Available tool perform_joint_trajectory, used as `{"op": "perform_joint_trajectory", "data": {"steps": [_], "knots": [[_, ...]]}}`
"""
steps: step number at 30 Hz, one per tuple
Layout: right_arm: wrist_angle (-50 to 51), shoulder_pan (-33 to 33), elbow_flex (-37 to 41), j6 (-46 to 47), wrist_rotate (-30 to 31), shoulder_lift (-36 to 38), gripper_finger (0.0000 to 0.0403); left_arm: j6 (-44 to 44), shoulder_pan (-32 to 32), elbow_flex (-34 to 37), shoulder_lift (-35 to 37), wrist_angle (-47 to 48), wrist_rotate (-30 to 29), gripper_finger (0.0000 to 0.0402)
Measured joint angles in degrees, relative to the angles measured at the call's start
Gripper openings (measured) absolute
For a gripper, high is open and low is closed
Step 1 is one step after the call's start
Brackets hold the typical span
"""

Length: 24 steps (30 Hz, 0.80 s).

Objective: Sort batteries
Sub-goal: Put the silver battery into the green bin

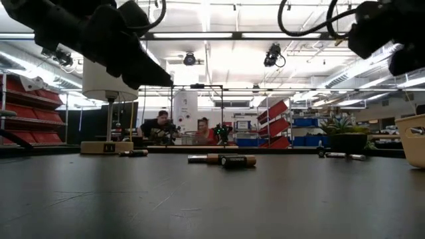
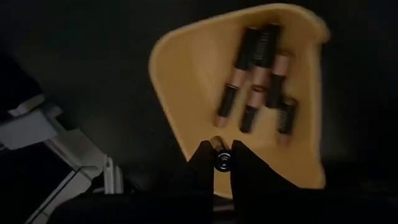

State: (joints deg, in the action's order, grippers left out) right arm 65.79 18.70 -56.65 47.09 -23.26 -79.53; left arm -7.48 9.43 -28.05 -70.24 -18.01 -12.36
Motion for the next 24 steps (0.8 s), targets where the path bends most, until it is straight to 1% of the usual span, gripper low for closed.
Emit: {"op": "perform_joint_trajectory", "data": {"steps": [2,4,6,8,10,13,15,17,22,24], "knots": [[-2.33,-0.06,0.8,-2.58,1.19,0.61,0.0018,-0.01,-0.77,0.0,0.0,0.34,0.01,0.0162],[-4.88,-1.72,0.29,-7.18,4.65,1.78,0.0018,-0.03,-2.06,-0.04,0.0,0.38,0.01,0.0162],[-7.33,-4.63,-1.32,-12.88,8.97,2.56,0.0018,-0.05,-3.59,-0.72,0.0,1.56,0.78,0.0162],[-11.53,-7.94,-3.18,-19.67,15.53,2.73,0.0018,-0.09,-4.76,-1.22,0.01,1.75,1.78,0.0162],[-20.18,-10.95,-3.47,-26.28,21.2,2.75,0.0018,-0.28,-5.29,-1.27,0.02,1.52,2.24,0.0162],[-37.44,-13.61,-2.57,-35.01,26.14,0.92,0.0018,-0.31,-5.31,-1.27,0.02,0.61,1.91,0.0162],[-44.5,-14.52,-2.47,-39.19,26.52,-1.48,0.0018,-0.77,-5.11,-1.27,0.02,0.3,1.44,0.0162],[-49.55,-14.77,-2.39,-42.31,26.62,-3.98,0.0018,-1.72,-4.52,-1.27,0.02,0.94,1.42,0.0162],[-61.22,-14.77,-2.37,-45.87,26.39,-10.59,0.0018,-0.84,-2.24,-1.27,0.01,1.23,1.53,0.0163],[-67.28,-14.77,-2.35,-46.71,25.07,-12.85,0.0018,0.32,-1.64,-1.27,0.02,0.79,1.49,0.0163]]}}
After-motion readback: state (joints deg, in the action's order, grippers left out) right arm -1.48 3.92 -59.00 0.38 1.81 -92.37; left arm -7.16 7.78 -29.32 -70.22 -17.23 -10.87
